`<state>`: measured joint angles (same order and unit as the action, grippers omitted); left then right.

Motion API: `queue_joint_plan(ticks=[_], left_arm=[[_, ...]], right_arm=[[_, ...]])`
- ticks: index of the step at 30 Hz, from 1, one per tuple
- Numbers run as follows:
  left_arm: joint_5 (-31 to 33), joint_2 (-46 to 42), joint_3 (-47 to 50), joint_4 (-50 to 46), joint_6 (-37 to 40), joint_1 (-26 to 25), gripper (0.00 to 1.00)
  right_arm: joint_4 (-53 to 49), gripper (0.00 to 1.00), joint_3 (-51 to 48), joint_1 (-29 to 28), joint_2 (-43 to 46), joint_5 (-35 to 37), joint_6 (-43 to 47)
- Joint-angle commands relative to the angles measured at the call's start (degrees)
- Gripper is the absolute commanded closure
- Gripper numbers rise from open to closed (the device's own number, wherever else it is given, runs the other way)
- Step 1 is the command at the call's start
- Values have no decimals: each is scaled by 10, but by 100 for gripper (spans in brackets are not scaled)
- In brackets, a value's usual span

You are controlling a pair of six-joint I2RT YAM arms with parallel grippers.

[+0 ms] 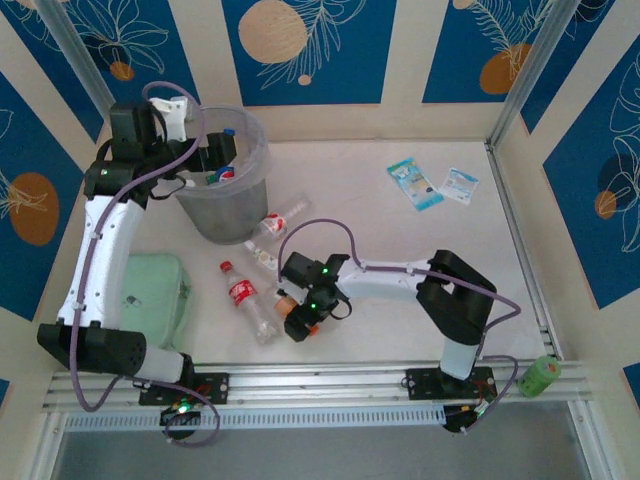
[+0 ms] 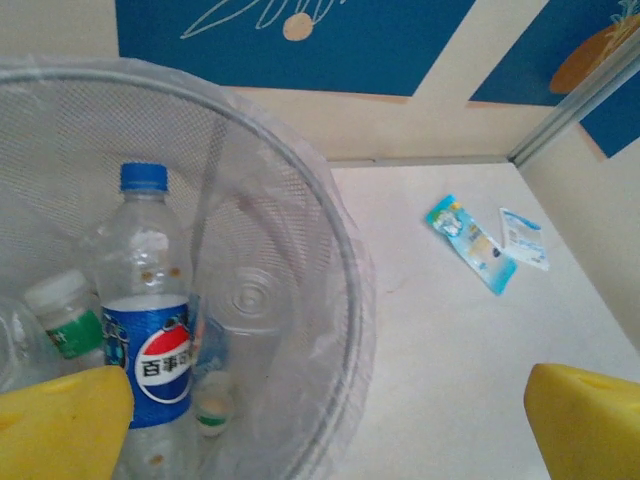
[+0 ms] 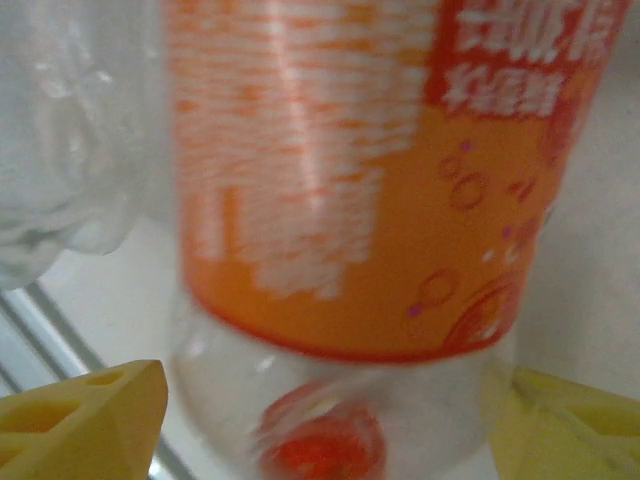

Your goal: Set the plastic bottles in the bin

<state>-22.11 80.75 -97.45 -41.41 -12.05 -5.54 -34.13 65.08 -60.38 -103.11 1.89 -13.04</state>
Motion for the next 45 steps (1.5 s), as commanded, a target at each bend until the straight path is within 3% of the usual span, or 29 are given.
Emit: queue_joint_plan(ticks=[1, 5, 12, 19, 25, 29, 33, 37, 45], left_arm=[[-39, -25, 17, 34, -29, -3, 0], [-34, -35, 37, 38, -30, -4, 0], [-52, -41, 56, 76, -66, -4, 0], [-46, -48, 51, 90, -97, -31, 0], [-93, -24, 37, 171, -162, -85, 2], [-94, 5, 29, 220, -183, -147, 2], [-104, 32, 37, 282, -214, -190, 1], [-100, 64, 14, 273, -216, -208, 1], [-83, 77, 46, 265, -209, -234, 1]], right_arm=[[0, 24, 25, -4, -5, 17, -13], [-12, 39, 29, -5, 4, 33, -10], [-55, 45, 31, 11, 77, 31, -13], [-67, 47, 31, 81, 180, 48, -11], [38, 52, 9, 176, 268, 20, -49], [116, 55, -6, 225, 295, -9, -82], [171, 56, 4, 252, 290, -59, -103], [231, 57, -1, 272, 287, -110, -126], [247, 64, 3, 276, 287, -125, -116]])
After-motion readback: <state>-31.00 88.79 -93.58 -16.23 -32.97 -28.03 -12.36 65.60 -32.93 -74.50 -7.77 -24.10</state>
